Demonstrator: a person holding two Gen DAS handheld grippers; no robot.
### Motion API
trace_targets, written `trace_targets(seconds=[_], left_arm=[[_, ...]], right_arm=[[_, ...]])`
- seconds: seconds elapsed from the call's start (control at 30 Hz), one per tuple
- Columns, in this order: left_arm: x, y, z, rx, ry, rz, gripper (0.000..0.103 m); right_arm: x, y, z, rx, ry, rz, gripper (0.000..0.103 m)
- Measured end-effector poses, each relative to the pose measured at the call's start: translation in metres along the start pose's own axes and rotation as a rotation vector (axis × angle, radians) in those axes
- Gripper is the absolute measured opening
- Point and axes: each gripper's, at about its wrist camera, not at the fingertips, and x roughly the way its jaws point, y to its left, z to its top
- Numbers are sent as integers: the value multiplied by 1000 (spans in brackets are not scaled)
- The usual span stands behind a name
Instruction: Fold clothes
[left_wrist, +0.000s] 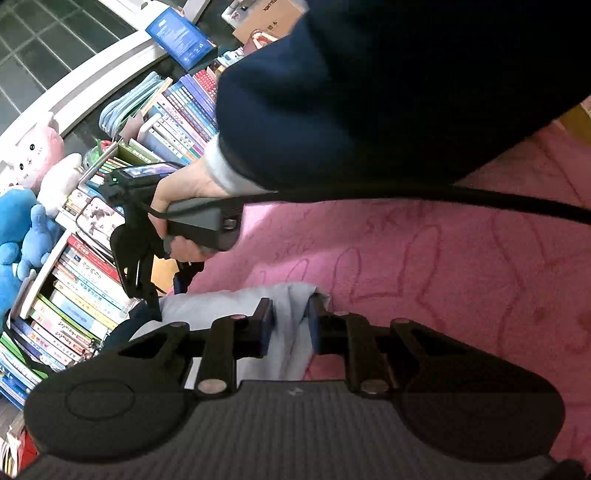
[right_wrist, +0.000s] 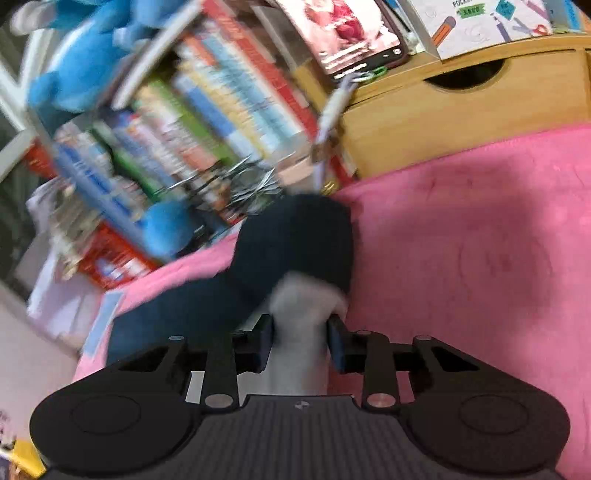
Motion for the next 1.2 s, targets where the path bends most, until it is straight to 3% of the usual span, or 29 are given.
trace_targets(seconds=[0.07, 0.17, 0.27, 0.37, 0.4, 0.43, 0.53, 0.57, 0.7, 0.83, 0.9, 0.97, 1.03, 1.07, 1.13, 1.17, 1.2], left_arm=[[-1, -1, -1, 2, 0, 3, 18], [-4, -5, -3, 3, 0, 3, 18], [-4, -5, -4, 3, -1, 3, 18], [-5, -6, -5, 3, -2, 2, 18], [-6, -6, -5, 4, -2, 2, 17], [-6, -6, -5, 7, -2, 1, 16], [-6, -8, -5, 14, -2, -2, 14], [-6, -8, -5, 16, -2, -2, 14], [-5, -7, -5, 19, -3, -2, 14], [-5, -7, -5, 19, -3, -2, 14], [-5, -7, -5, 19, -3, -2, 14], [-6, -8, -5, 20, -4, 0, 13], [-5, -7, -5, 21, -5, 0, 13], [-5, -7, -5, 21, -5, 0, 13], [-5, -7, -5, 21, -5, 0, 13], [-4, -7, -5, 21, -5, 0, 13], [-4, -7, -5, 23, -5, 0, 13]], right_arm=[[-5, -9, 4, 66, 14, 40, 36], [-37, -17, -14, 69, 8, 89, 66], [-83, -16, -52, -29, 36, 110, 67], [-110, -12, -98, -116, 124, 63, 39], [-116, -10, -113, -141, 122, 53, 24], [-118, -5, -120, -160, 114, 40, 16], [-106, 8, -113, -218, 83, -31, 7], [-93, 5, -100, -208, 70, -51, 1], [-30, 8, -32, -178, 34, -95, 1], [-7, 4, 0, -28, 61, -54, 5], [-21, -11, -4, 22, 72, 39, 11], [-48, -23, -19, 10, 88, 91, 28], [-76, -29, -40, -34, 113, 130, 63], [-89, -31, -52, -54, 138, 167, 67], [-113, -31, -79, -96, 186, 236, 68], [-119, -25, -92, -130, 190, 219, 66], [-124, -18, -105, -169, 187, 188, 47]])
